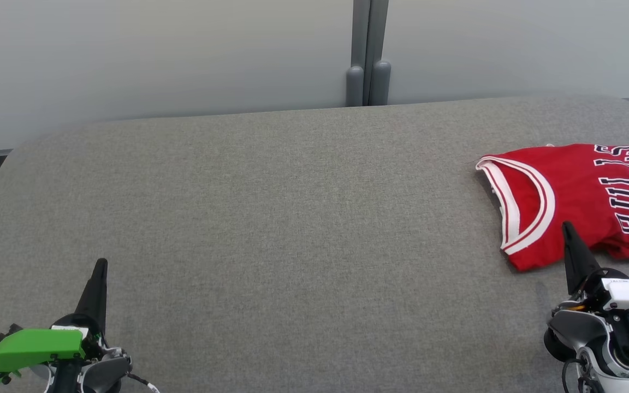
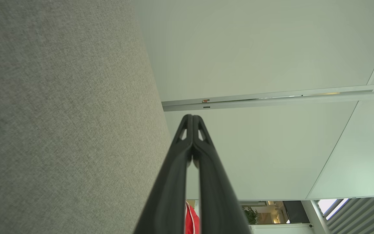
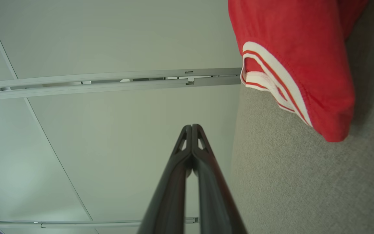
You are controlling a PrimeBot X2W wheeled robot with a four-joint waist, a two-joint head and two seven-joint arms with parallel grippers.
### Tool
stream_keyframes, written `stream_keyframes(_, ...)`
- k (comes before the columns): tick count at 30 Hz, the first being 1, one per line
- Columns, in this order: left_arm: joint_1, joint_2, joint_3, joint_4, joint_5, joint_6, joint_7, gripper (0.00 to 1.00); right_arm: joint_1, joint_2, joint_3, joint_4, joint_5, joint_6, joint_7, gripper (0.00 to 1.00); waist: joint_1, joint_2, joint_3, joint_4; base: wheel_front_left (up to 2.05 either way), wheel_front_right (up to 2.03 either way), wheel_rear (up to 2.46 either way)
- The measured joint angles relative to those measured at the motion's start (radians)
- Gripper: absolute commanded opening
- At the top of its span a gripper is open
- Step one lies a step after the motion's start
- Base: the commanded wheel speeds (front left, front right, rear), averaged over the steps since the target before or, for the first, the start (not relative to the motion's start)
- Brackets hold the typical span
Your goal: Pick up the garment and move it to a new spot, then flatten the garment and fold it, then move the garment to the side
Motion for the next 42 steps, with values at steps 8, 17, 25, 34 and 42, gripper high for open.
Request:
stream_keyframes(8,0.0,0.0,0.0,0.0,0.0,0.0,0.0,0.0,0.0,0.0,0.0,0.0,0.0,0.0,0.0,0.0,0.0,0.0,0.0,0.0,0.0,0.0,0.0)
stream_keyframes(17,0.0,0.0,0.0,-0.001,0.0,0.0,0.0,0.0,0.0,0.0,-0.001,0.001,0.0,0.0,0.003,0.0,0.0,0.0,0.0,0.0,0.0,0.0,0.0)
stream_keyframes(25,0.0,0.0,0.0,-0.001,0.0,0.0,0.0,0.0,0.0,0.0,-0.002,0.001,0.0,0.0,0.003,0.0,0.0,0.0,0.0,0.0,0.0,0.0,0.0)
stream_keyframes(34,0.0,0.0,0.0,-0.002,0.0,0.0,0.0,0.0,0.0,0.0,-0.002,0.0,0.0,0.0,0.003,0.0,0.0,0.0,0.0,0.0,0.0,0.0,0.0)
stream_keyframes(42,0.0,0.0,0.0,-0.002,0.0,0.0,0.0,0.0,0.0,0.0,-0.003,0.0,0.0,0.0,0.003,0.0,0.0,0.0,0.0,0.0,0.0,0.0,0.0)
